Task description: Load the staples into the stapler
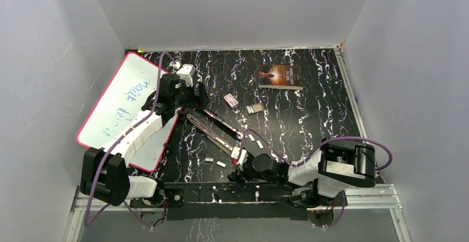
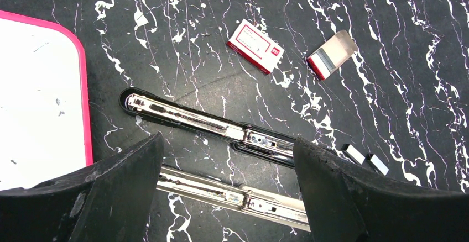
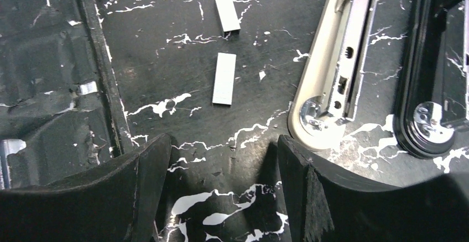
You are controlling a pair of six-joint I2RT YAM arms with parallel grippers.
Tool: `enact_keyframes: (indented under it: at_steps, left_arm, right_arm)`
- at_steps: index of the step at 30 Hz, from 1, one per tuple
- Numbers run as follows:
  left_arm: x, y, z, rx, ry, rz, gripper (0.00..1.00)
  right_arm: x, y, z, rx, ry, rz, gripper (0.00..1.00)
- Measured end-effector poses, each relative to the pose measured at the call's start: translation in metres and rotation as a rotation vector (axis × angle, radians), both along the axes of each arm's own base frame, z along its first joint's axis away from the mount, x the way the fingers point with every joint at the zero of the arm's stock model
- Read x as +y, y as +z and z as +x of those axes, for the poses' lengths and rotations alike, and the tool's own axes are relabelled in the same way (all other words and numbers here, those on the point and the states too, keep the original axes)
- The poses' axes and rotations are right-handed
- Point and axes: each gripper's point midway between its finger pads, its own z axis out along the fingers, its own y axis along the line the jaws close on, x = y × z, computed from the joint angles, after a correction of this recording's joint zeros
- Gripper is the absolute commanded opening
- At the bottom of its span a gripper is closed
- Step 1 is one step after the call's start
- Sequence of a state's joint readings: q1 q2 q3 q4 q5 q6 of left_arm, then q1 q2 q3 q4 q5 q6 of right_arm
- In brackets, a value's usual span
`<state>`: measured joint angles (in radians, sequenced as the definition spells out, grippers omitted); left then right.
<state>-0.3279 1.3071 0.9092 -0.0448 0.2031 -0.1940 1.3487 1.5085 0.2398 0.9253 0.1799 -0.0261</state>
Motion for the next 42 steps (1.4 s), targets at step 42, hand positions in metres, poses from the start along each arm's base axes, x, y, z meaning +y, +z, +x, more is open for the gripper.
enact_keyframes:
  at_steps: [42]
  left_arm:
    - [0.003,0.002,0.002,-0.002,0.001,-0.015,0.86]
  right_arm:
    - [0.034,-0.002,0.014,0.107,0.048,-0.009,0.66]
